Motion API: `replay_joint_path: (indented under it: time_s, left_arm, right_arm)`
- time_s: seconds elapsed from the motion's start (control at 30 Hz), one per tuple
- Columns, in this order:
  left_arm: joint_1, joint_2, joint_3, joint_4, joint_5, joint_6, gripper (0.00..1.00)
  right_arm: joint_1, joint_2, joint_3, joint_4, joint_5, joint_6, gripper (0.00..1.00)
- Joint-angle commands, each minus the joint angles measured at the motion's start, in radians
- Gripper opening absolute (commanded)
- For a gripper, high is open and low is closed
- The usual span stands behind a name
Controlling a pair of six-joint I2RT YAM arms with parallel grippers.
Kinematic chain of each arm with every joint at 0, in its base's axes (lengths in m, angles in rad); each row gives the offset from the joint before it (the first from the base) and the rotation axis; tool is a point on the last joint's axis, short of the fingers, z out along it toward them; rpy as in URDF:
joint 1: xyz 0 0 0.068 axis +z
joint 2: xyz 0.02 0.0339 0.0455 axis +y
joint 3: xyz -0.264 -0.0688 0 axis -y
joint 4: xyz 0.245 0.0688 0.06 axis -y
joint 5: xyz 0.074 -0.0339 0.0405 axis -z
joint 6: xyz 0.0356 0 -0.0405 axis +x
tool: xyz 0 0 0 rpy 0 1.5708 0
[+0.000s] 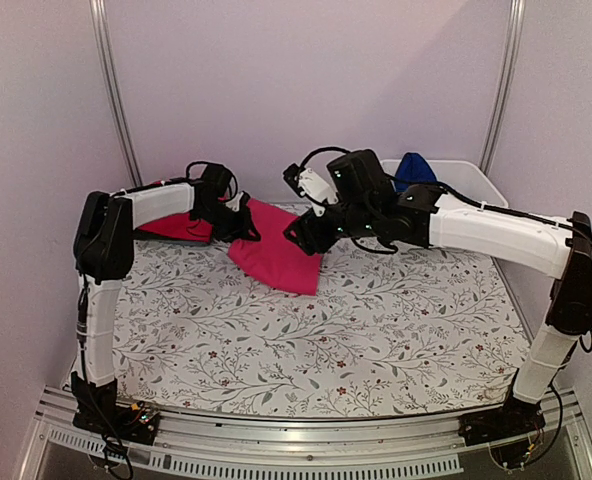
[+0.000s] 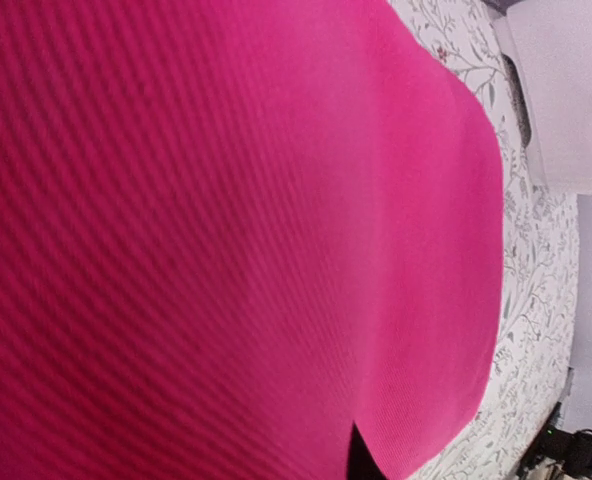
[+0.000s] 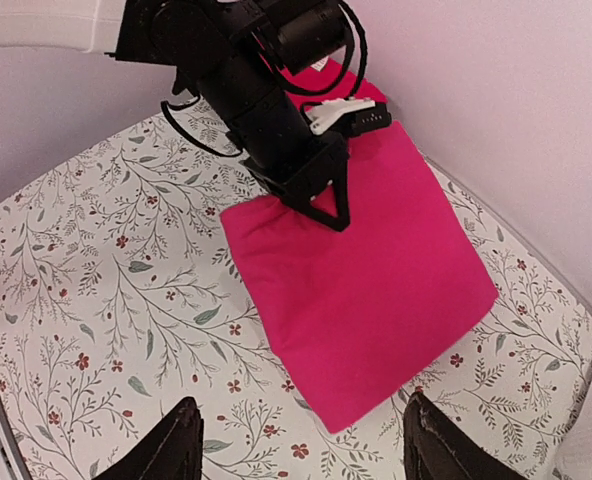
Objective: Fold and stack the mixed laundry pile
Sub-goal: Place the square-folded trousers at the corner of the board.
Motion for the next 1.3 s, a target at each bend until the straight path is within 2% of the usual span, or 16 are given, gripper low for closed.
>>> replay_joint_path:
  time_s: [0.0,0.1,0.3,0.63,0.87,1.07,1.2,1.27]
  left_arm:
    - [0.046,0.04,0.205,-0.215,-0.164,0.168,0.0]
    - [0.07,0.076,0.336,-0.272,-0.148,0.197,0.0]
    - [0.104,0.088,0.459,-0.291,-0.149,0.269,0.0]
    - [0.128,0.011,0.483,-0.246,-0.198,0.411,0.0]
    - [0.152,-0.027,0.502,-0.242,-0.219,0.443,0.0]
    - [0.155,-0.044,0.497,-0.24,-0.206,0.52,0.0]
    - [0.163,-0.053,0.501,-0.242,-0.211,0.551,0.0]
    - [0.169,-0.058,0.502,-0.242,-0.206,0.561,0.0]
  right_arm:
    - [-0.015,-0.044,-0.065,0.005,0.045,0.029,0.67]
    - [-0.016,-0.056,-0.084,0.005,0.048,0.027,0.67]
    - [-0.018,-0.062,-0.094,0.005,0.057,0.012,0.67]
    - [-0.019,-0.045,-0.084,0.005,0.052,-0.001,0.67]
    - [-0.021,-0.03,-0.066,-0.011,0.061,-0.007,0.68]
    - [-0.029,-0.032,-0.048,-0.053,0.105,-0.001,0.79]
    - [-0.039,-0.047,-0.051,-0.07,0.127,0.014,0.89]
    - [-0.042,-0.051,-0.051,-0.078,0.137,0.02,0.97]
